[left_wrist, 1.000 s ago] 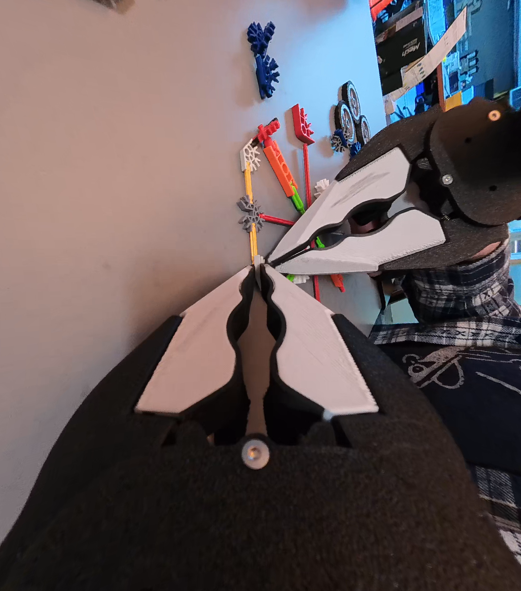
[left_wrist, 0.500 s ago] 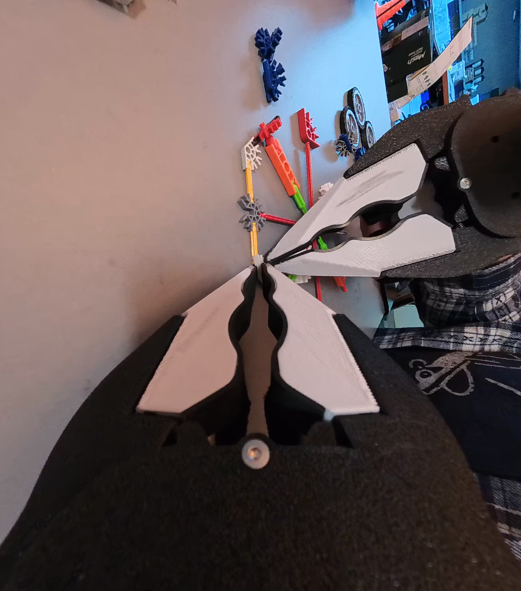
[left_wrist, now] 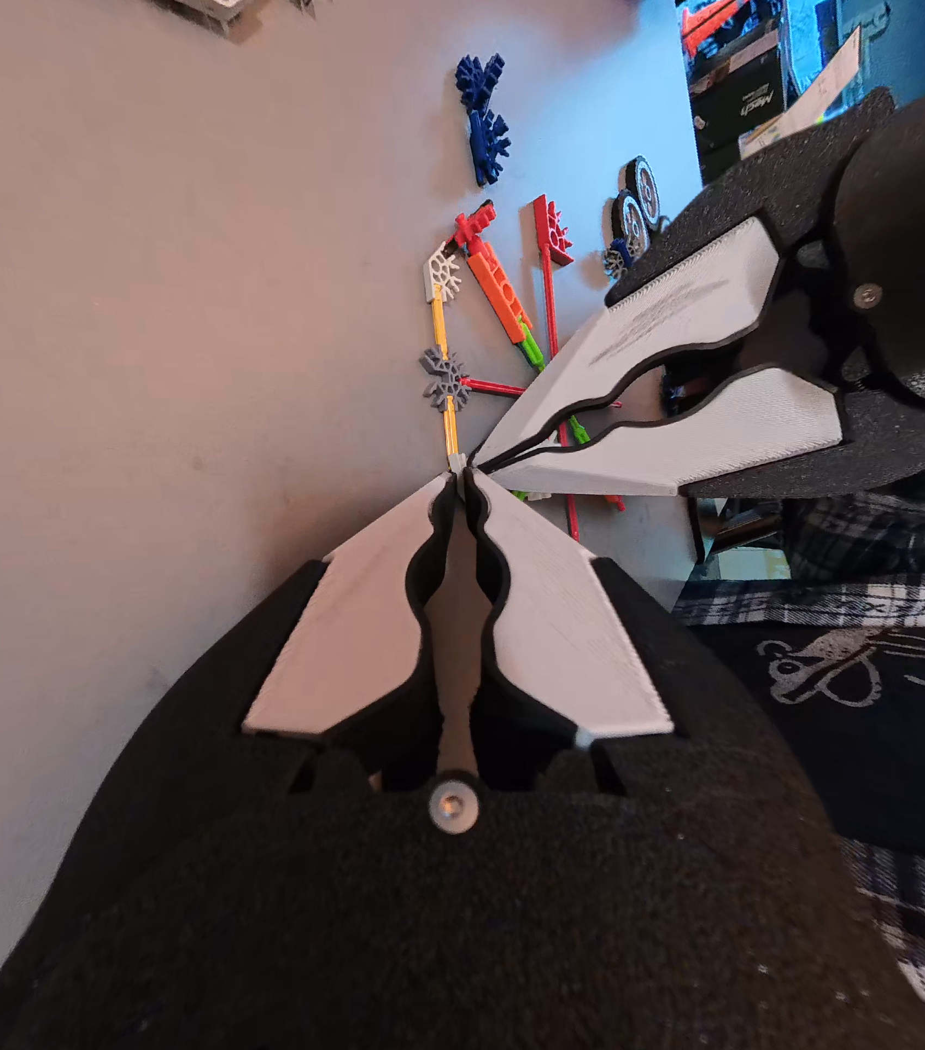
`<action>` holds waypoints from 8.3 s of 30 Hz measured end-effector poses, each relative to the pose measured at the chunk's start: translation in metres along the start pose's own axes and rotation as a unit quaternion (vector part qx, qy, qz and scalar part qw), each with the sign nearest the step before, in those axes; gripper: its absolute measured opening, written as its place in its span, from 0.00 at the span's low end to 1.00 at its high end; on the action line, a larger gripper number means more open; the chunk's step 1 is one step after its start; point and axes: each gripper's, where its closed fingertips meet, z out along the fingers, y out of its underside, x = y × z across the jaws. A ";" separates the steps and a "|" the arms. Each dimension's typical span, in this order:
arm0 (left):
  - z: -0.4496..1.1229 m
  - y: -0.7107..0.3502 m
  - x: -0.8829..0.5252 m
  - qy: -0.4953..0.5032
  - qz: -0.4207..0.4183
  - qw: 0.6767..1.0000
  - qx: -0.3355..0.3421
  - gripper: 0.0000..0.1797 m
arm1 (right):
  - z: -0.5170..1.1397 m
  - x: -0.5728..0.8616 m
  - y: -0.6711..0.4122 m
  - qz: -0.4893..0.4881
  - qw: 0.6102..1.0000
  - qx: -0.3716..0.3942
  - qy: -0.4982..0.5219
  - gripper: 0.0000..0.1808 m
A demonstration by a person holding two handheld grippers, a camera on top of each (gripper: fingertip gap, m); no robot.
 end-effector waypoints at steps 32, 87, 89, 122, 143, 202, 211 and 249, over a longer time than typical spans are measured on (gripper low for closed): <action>-0.012 0.004 -0.009 -0.101 0.124 0.987 -0.001 0.00 | -0.009 -0.007 -0.007 0.017 0.998 0.052 -0.020 0.02; 0.000 0.018 0.011 -0.107 0.544 0.829 -0.067 0.15 | -0.004 -0.039 0.032 0.036 0.990 0.134 0.019 0.07; 0.003 0.018 0.013 -0.101 0.551 0.826 -0.067 0.14 | -0.004 -0.039 0.032 0.036 0.990 0.137 0.020 0.06; 0.008 0.028 0.021 -0.091 0.582 0.806 -0.056 0.13 | -0.004 -0.039 0.032 0.039 0.984 0.175 0.014 0.06; 0.009 0.029 0.022 -0.065 0.579 0.810 -0.068 0.05 | -0.005 -0.039 0.032 0.053 0.981 0.185 0.013 0.06; 0.012 0.030 0.024 -0.109 0.628 0.770 -0.032 0.01 | -0.005 -0.038 0.031 0.084 0.977 0.193 -0.036 0.06; 0.014 0.031 0.025 -0.125 0.635 0.762 -0.023 0.00 | -0.005 -0.038 0.030 0.077 0.978 0.194 -0.029 0.06; 0.012 0.037 0.035 -0.159 0.534 0.829 -0.045 0.12 | -0.028 -0.025 0.053 0.018 0.983 0.165 0.080 0.17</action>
